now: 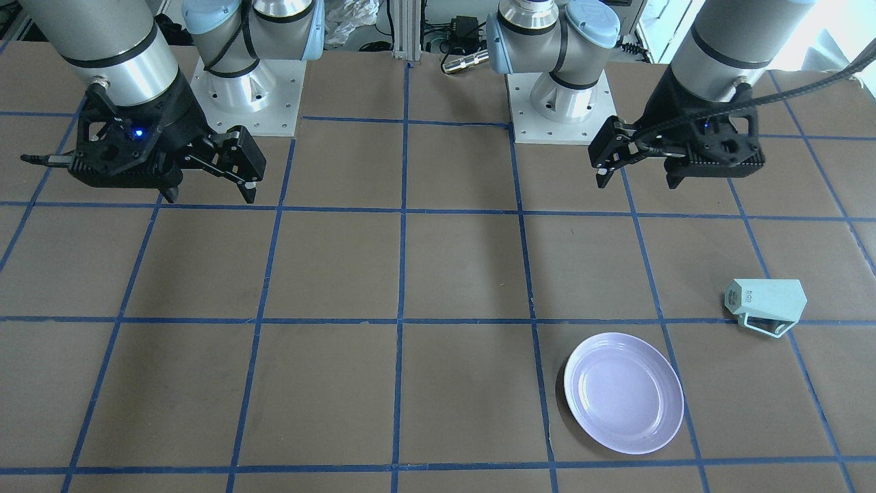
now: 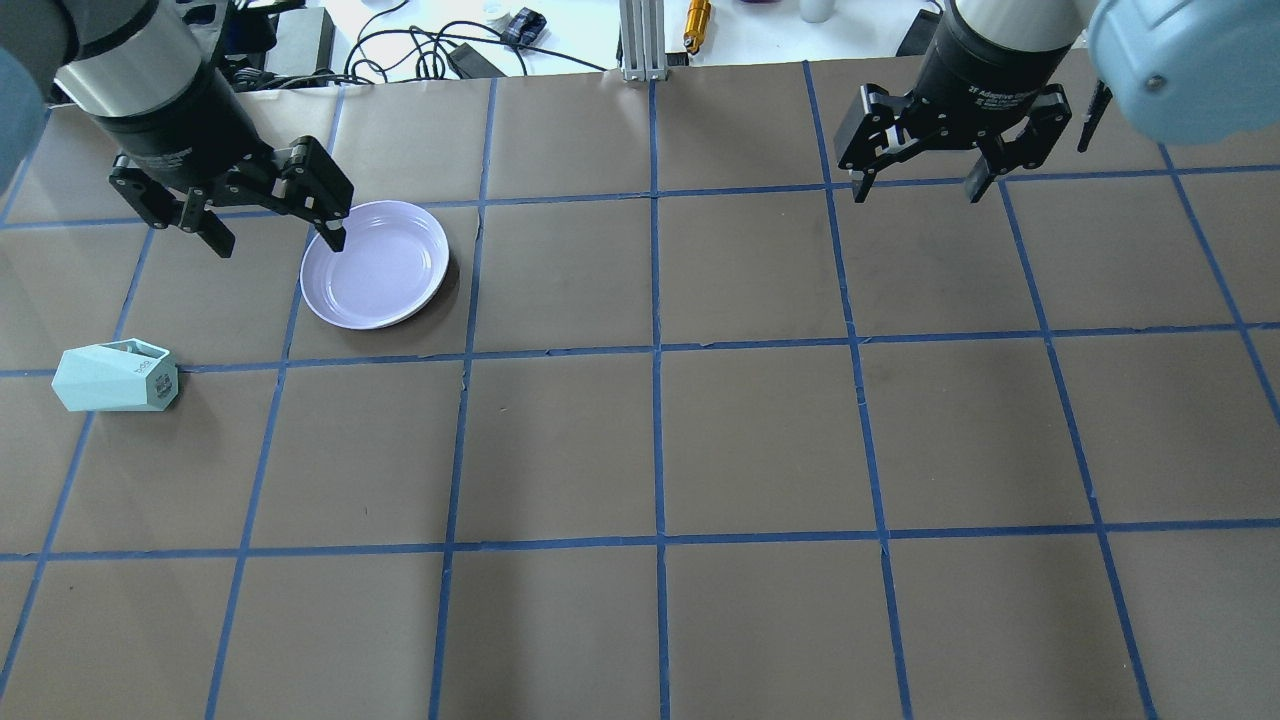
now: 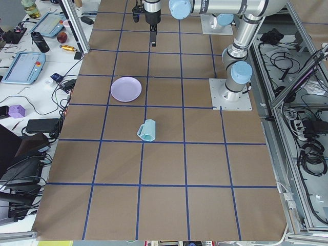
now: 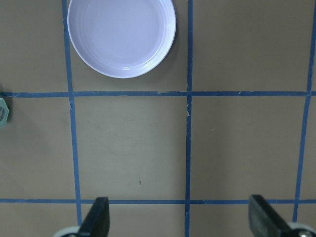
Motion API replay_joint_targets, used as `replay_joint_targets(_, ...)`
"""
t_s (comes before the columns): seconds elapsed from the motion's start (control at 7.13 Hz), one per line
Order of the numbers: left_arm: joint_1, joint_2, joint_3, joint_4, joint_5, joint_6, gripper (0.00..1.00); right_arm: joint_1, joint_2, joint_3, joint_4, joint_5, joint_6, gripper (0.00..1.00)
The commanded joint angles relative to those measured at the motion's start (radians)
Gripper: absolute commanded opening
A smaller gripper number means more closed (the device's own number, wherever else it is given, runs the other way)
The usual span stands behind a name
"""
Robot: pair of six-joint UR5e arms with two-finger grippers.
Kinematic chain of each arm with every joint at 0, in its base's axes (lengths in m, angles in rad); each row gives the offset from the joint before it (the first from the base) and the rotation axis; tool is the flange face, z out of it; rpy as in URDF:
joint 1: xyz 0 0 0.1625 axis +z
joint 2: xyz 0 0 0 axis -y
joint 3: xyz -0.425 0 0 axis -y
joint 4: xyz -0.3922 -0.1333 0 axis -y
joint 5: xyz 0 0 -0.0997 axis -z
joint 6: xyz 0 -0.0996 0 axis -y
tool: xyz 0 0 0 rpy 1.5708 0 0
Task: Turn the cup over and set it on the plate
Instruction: 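Move the left gripper away from the plate toward the lying mint mug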
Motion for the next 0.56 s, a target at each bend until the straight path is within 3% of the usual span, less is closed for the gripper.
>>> replay_joint_targets(0.0, 0.172, 0.003, -0.007, -0.051, -0.001, 0.179, 1.0, 0.0, 0.0, 0.0, 0.0, 0.0, 0.0, 1.0)
replay_joint_targets(0.42, 0.374, -0.018, -0.013, -0.053, -0.011, 0.371, 1.0, 0.0, 0.0, 0.0, 0.0, 0.0, 0.0, 1.0)
